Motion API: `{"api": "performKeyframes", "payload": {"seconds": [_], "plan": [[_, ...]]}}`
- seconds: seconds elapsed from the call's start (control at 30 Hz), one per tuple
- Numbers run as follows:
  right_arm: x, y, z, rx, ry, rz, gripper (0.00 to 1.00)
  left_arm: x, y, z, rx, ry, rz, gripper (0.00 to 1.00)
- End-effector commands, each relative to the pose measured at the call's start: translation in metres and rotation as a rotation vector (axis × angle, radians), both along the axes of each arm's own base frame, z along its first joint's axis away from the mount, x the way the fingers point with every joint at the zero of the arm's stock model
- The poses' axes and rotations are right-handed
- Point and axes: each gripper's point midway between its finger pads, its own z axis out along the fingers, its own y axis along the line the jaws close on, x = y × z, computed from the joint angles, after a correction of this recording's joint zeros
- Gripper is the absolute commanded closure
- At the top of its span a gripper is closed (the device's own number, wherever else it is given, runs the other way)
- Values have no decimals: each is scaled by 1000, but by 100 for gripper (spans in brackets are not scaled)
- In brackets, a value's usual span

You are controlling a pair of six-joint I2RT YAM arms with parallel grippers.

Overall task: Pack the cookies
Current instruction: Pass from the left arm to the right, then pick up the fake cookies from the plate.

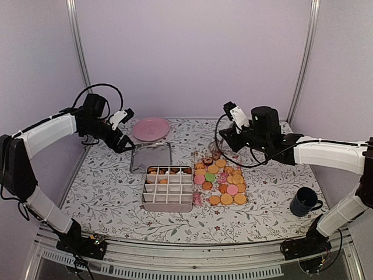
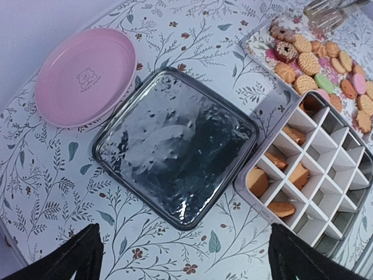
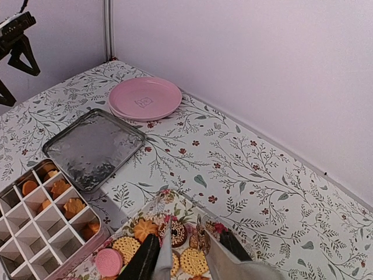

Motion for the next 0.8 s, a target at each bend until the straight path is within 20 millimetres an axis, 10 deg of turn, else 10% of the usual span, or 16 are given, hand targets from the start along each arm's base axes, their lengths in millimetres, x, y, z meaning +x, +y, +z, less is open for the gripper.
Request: {"api": "performKeyframes", "payload": {"seconds": [0.0, 0.77], "plan": [[22, -6, 13, 32, -54, -73, 66, 4, 2, -5, -16, 22, 19, 1], [11, -43, -44, -25, 80, -158, 64, -14, -9, -12, -72, 84, -45, 1]]}}
